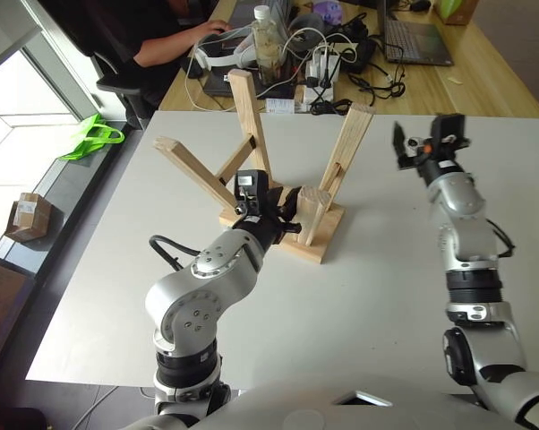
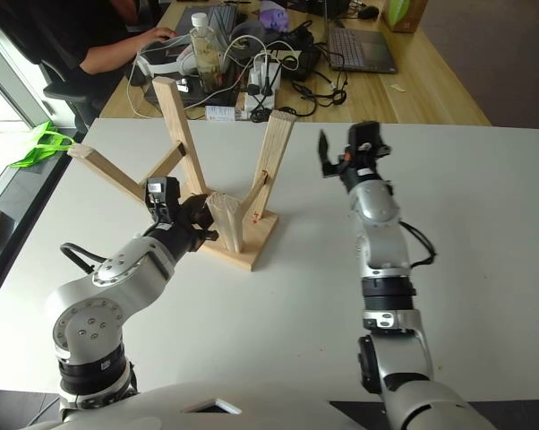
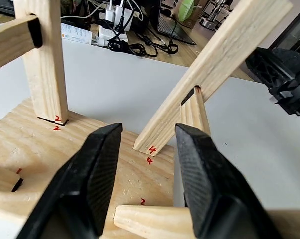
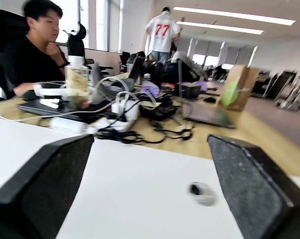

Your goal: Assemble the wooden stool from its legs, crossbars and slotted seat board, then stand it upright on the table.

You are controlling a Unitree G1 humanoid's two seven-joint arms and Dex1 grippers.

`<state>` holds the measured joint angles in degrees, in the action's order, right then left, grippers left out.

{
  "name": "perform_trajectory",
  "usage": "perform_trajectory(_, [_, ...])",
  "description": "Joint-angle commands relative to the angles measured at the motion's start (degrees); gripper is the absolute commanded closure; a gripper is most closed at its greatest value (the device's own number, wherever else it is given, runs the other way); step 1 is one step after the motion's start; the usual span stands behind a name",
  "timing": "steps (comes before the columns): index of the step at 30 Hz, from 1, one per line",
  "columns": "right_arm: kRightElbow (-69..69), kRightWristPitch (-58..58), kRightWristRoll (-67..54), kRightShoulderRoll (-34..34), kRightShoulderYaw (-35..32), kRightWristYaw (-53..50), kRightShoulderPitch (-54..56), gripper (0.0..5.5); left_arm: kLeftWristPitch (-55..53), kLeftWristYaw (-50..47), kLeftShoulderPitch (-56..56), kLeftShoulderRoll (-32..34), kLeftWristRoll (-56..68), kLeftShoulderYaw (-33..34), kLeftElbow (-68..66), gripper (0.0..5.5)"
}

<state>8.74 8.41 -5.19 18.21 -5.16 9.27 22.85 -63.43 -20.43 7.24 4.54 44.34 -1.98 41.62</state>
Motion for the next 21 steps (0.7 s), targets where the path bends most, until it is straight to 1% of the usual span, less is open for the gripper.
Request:
perform_trajectory(1, [-2.75,-0.88,-6.00,6.68,-3.42,12.69,-4.75,1.22,0.53,1.53,1.20,1.66,-1.94,2.56,0.86,3.53])
perform_trajectory(3, [-7.04,3.86,-12.99,9.29,-3.46,22.60,-8.36,1.22,2.61,3.80,2.30,3.08,-2.26,4.82,1.75,3.53])
perform_trajectory(5, [-11.72,8.46,-18.07,11.48,-1.60,30.58,-12.09,1.22,5.07,6.51,3.69,4.20,-1.63,6.86,3.50,3.53])
perform_trajectory(8, [-16.63,11.88,-20.51,12.41,2.88,36.82,-16.66,1.22,8.59,11.37,5.97,5.98,1.78,10.15,6.71,3.53])
perform_trajectory(11, [-21.45,13.61,-20.31,8.83,8.81,36.13,-21.71,1.22,11.97,14.27,8.12,6.37,9.73,14.66,8.39,3.53])
perform_trajectory(15, [-24.60,14.98,-19.46,3.30,16.58,33.56,-26.59,1.22,17.92,13.38,8.52,6.83,20.36,20.35,7.62,3.53])
perform_trajectory(18, [-24.36,14.85,-18.26,0.57,19.99,31.52,-27.94,1.22,22.07,12.55,6.20,9.57,18.20,25.10,5.71,3.53])
perform_trajectory(21, [-22.77,13.82,-16.74,-1.40,20.84,29.48,-27.37,1.22,26.84,12.57,4.52,11.24,16.31,30.00,3.07,3.53])
